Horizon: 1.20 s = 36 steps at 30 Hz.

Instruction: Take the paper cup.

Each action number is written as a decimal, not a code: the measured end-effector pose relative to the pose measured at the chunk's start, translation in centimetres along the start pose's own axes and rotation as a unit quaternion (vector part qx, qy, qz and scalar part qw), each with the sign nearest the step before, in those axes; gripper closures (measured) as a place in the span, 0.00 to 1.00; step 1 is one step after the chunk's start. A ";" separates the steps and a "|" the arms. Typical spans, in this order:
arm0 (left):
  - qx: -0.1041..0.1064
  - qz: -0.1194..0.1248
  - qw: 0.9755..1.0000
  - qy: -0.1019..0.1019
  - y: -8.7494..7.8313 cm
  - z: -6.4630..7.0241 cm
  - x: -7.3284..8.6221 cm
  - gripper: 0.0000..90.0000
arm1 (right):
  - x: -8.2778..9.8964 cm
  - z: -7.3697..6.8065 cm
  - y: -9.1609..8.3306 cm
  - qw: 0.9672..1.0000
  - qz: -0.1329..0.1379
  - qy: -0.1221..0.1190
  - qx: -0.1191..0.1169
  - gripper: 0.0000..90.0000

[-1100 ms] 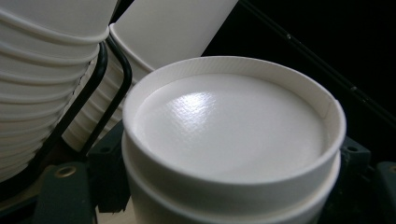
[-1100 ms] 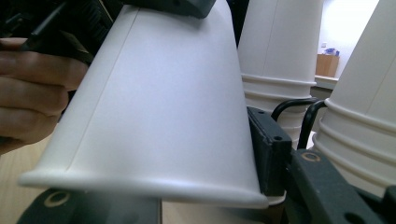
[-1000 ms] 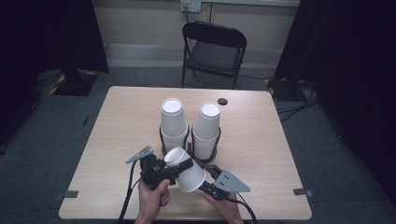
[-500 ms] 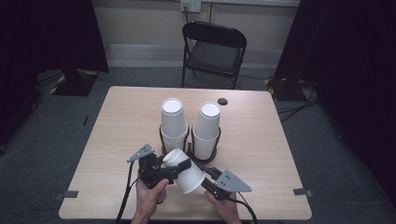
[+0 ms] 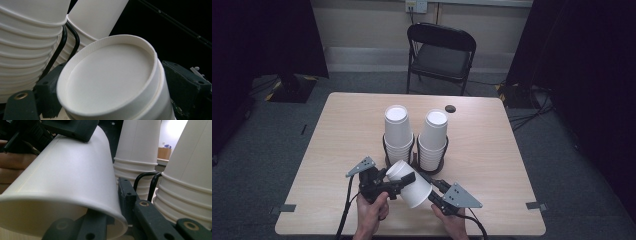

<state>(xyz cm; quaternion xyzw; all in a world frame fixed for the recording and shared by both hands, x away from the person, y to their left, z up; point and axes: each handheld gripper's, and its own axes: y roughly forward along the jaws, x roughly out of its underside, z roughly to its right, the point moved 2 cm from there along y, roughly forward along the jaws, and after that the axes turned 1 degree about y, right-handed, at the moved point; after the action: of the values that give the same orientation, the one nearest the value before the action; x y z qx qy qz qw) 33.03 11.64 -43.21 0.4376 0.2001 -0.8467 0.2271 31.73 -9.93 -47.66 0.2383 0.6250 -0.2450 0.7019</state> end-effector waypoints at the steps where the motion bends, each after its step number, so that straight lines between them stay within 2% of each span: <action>1: 0.000 0.002 1.000 -0.004 -0.1 -0.1 0.1 0.14 | 0.0 0.0 0.0 1.000 -0.003 0.000 -0.002 0.94; 7: 0.008 0.002 1.000 0.001 -0.3 0.1 0.1 0.14 | -0.1 0.0 0.0 1.000 0.001 0.002 0.004 0.93; 11: 0.010 0.011 1.000 -0.001 -0.7 0.2 -0.1 0.09 | -0.2 0.2 -0.1 1.000 0.008 0.011 0.012 0.96; 12: -0.016 0.010 1.000 0.025 -0.9 0.5 -0.2 0.07 | -0.2 0.6 -0.2 1.000 0.007 0.016 0.021 0.96; 13: -0.024 0.009 0.999 0.033 -1.0 0.6 -0.2 0.06 | -0.2 0.8 -0.3 1.000 0.006 0.016 0.023 0.96; 15: -0.022 0.010 0.999 0.046 -1.1 0.5 -0.2 0.09 | -0.2 1.1 -0.5 1.000 -0.001 0.019 0.025 0.96; 16: -0.022 0.010 0.999 0.046 -1.1 0.5 -0.2 0.13 | -0.2 1.1 -0.5 1.000 -0.001 0.019 0.025 0.96; 17: -0.022 0.012 0.998 0.055 -1.2 0.3 -0.2 0.17 | -0.2 1.3 -0.5 0.999 -0.015 0.033 0.027 0.96; 19: -0.027 0.016 0.998 0.052 -1.4 0.0 -0.2 0.16 | -0.2 1.4 -0.5 0.999 -0.021 0.036 0.029 0.96; 20: -0.030 0.016 0.998 0.060 -1.7 -0.4 -0.2 0.17 | -0.1 1.7 -0.5 0.998 -0.028 0.039 0.030 0.96; 23: -0.019 0.022 0.997 0.076 -2.1 -1.2 -0.2 0.17 | 0.0 2.0 -0.5 0.997 -0.038 0.050 0.034 0.96; 28: 0.001 0.032 0.995 0.091 -2.6 -2.0 -0.1 0.17 | 0.1 2.3 -0.5 0.996 -0.063 0.061 0.029 0.96; 30: -0.016 0.029 0.993 0.114 -2.6 -2.4 0.0 0.17 | 0.1 2.4 -0.6 0.994 -0.074 0.068 0.031 0.96; 31: -0.016 0.029 0.993 0.114 -2.6 -2.4 0.0 0.17 | 0.1 2.4 -0.6 0.994 -0.074 0.068 0.031 0.96; 32: -0.030 0.025 0.990 0.136 -2.7 -2.6 0.2 0.17 | 0.0 2.5 -0.6 0.994 -0.082 0.073 0.028 0.96; 34: -0.054 0.016 0.987 0.152 -2.6 -2.7 0.3 0.17 | -0.1 2.6 -0.6 0.993 -0.089 0.074 0.028 0.96; 36: -0.063 0.009 0.983 0.172 -2.6 -2.7 0.4 0.17 | -0.1 2.7 -0.6 0.992 -0.097 0.077 0.025 0.96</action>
<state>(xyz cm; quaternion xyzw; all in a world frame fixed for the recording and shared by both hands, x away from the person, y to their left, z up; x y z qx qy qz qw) 33.07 15.15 -44.64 0.5631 0.2852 -0.7425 0.2242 33.36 -12.08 -47.28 0.2119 0.6913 -0.3080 0.6184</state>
